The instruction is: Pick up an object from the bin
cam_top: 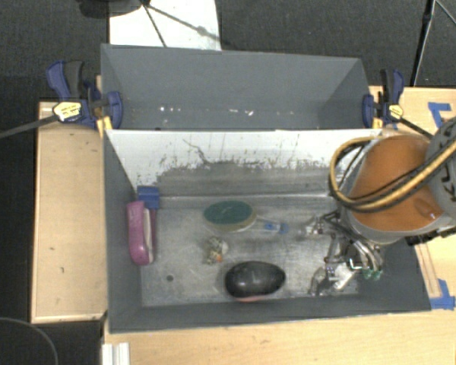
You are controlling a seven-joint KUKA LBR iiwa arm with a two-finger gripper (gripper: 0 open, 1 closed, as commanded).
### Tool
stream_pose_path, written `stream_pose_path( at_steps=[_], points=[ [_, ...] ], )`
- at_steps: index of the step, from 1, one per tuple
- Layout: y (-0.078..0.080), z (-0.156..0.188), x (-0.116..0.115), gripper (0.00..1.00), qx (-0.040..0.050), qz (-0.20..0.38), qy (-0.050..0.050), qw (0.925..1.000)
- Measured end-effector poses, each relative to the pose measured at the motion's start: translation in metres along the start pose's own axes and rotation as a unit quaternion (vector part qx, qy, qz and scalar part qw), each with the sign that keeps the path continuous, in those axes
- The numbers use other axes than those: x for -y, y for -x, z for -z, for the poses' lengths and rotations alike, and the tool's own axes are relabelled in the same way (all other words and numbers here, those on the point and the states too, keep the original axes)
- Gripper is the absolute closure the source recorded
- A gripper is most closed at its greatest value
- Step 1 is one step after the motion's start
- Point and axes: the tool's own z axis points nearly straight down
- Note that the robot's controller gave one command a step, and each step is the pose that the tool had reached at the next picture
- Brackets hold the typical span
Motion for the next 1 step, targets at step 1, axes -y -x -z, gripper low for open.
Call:
stream_pose_path(
  at_steps=[1],
  points=[
    [0.0494, -0.0468, -0.0777, 0.0, 0.0044, 0.072, 0.001, 0.9974]
  ],
)
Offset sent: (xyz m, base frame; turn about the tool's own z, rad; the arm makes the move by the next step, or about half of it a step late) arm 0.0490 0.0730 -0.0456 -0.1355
